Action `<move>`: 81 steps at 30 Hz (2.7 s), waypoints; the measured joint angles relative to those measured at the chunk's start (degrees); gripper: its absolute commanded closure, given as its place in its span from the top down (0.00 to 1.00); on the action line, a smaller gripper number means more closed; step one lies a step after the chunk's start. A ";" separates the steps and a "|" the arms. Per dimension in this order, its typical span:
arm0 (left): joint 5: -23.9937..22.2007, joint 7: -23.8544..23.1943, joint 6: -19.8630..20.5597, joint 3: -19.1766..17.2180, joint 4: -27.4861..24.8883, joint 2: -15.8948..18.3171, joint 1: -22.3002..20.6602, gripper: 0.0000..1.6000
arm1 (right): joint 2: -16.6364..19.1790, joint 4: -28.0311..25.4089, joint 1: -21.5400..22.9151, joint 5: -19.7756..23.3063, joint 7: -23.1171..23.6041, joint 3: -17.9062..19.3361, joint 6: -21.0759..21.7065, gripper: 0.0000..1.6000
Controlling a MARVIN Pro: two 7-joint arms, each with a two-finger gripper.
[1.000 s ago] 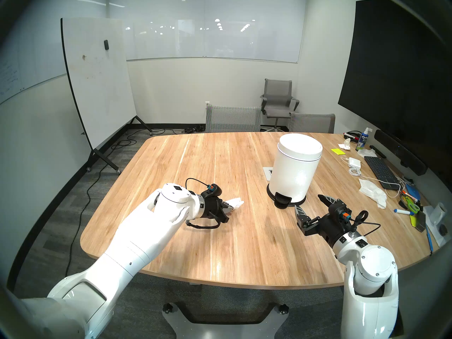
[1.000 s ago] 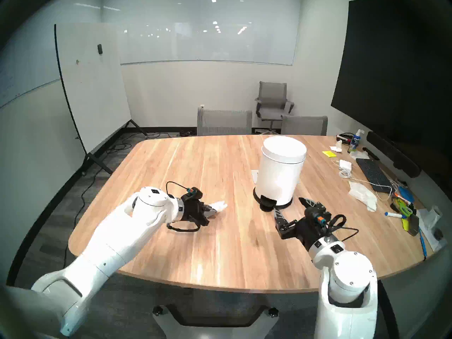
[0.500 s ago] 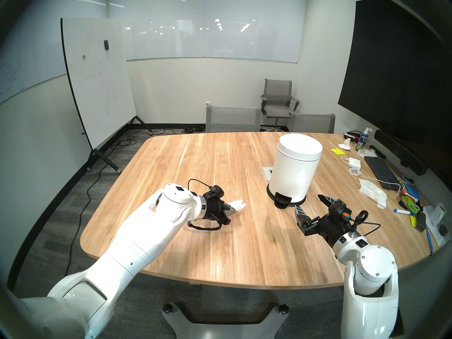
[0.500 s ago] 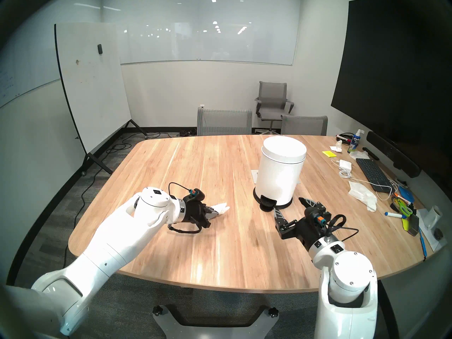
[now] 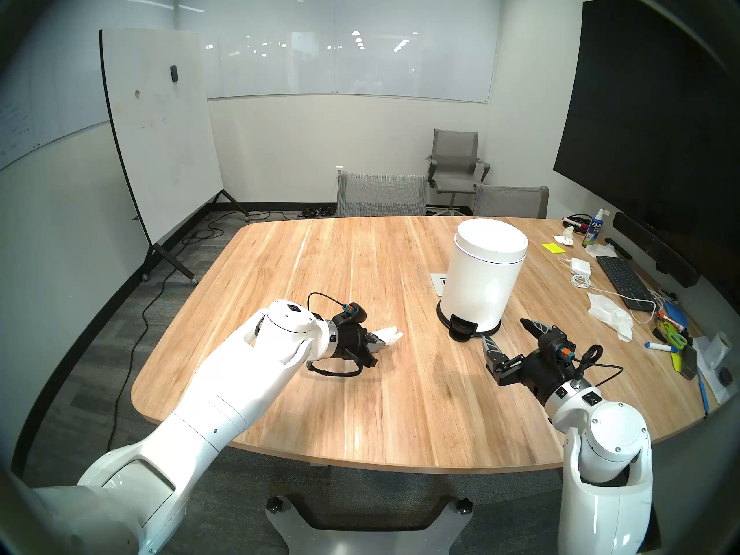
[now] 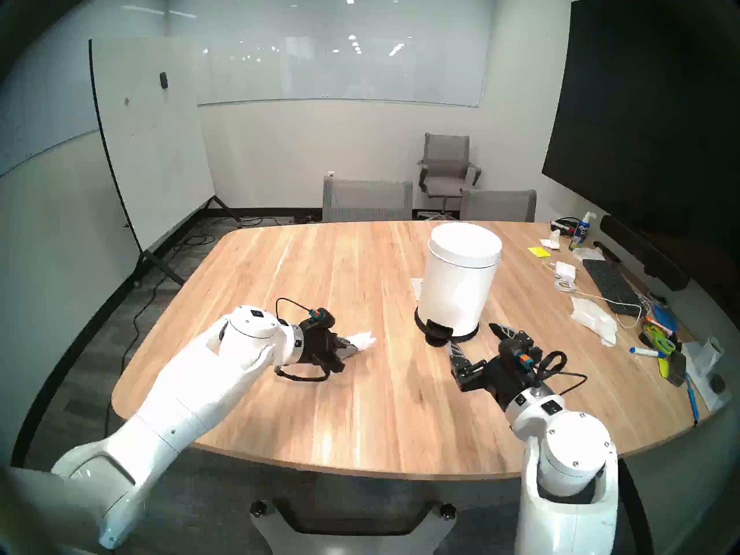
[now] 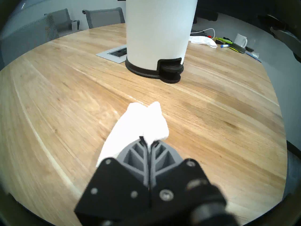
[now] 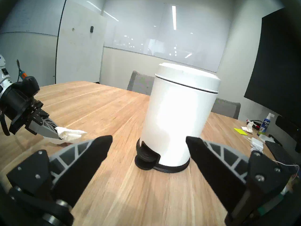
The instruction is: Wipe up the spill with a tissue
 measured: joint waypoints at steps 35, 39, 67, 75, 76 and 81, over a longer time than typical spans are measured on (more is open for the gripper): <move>0.00 0.34 0.02 0.00 0.02 0.01 -0.04 0.00 | 0.00 0.00 0.00 0.00 0.00 0.00 0.00 1.00; 0.00 0.34 0.02 0.00 0.03 0.01 -0.04 0.00 | 0.00 0.00 0.00 0.00 0.00 0.00 0.00 1.00; -0.68 -1.43 0.93 -1.11 -0.61 1.59 -0.26 0.00 | 0.00 0.00 -0.01 0.00 0.00 0.00 0.00 1.00; -0.58 -1.39 0.32 -0.92 1.00 1.12 -0.36 0.00 | 0.00 0.00 -0.01 0.00 0.00 0.00 0.00 1.00; -0.56 -1.34 0.27 -0.88 1.09 1.08 -0.36 0.00 | 0.00 0.00 -0.01 0.00 0.00 0.00 0.00 1.00; -0.42 -0.51 0.05 -0.36 1.52 0.86 -0.16 0.00 | 0.00 0.00 -0.01 0.00 0.00 0.00 0.00 1.00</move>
